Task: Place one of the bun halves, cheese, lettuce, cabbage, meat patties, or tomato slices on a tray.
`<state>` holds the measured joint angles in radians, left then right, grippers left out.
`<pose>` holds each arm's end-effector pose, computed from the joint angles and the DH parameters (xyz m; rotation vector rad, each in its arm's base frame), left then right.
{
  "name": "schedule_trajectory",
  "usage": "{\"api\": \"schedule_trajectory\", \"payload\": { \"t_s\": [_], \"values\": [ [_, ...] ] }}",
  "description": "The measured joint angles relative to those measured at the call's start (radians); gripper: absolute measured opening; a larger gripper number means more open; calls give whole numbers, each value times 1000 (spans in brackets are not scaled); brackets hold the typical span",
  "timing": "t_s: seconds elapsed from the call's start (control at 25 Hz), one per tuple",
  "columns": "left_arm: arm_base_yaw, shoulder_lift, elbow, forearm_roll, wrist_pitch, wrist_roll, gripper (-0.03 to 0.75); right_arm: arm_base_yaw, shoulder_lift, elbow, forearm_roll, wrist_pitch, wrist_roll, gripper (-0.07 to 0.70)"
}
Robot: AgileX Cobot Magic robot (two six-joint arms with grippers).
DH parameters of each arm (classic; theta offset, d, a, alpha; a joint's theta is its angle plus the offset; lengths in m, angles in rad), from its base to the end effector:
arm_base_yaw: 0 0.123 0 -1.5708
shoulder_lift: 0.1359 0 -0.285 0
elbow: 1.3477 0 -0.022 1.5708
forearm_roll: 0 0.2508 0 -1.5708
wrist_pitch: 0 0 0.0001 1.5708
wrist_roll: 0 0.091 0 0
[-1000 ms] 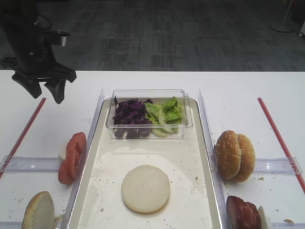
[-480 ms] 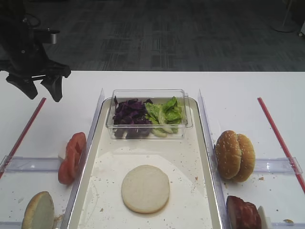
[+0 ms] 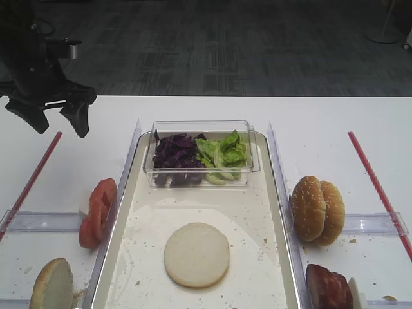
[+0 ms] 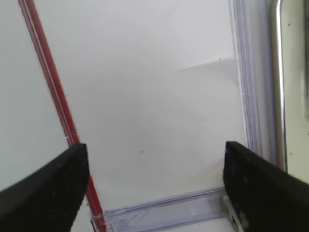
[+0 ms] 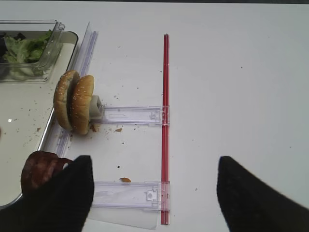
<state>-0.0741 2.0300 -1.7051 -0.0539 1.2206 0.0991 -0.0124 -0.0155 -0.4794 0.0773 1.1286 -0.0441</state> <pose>0.4174 -0.0356 0.2310 0.2383 3.0182 -0.0761 -0.0079 0.0065 0.2663 -0.0401 2.1149 0.0600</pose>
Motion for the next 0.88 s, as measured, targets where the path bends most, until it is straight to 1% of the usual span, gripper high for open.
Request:
{"api": "schedule_trajectory", "payload": {
  "t_s": [0.2,0.64,0.72,0.88],
  "values": [
    [0,-59,0,0,2,0,529,0,0,0,0,0,0,552],
    [0,-292,0,7,15,0,529,0,0,0,0,0,-2,552],
    [0,-347,15,7,17,0,530,0,0,0,0,0,-2,552],
    [0,-452,87,7,21,0,531,0,0,0,0,0,-2,552]
  ]
}}
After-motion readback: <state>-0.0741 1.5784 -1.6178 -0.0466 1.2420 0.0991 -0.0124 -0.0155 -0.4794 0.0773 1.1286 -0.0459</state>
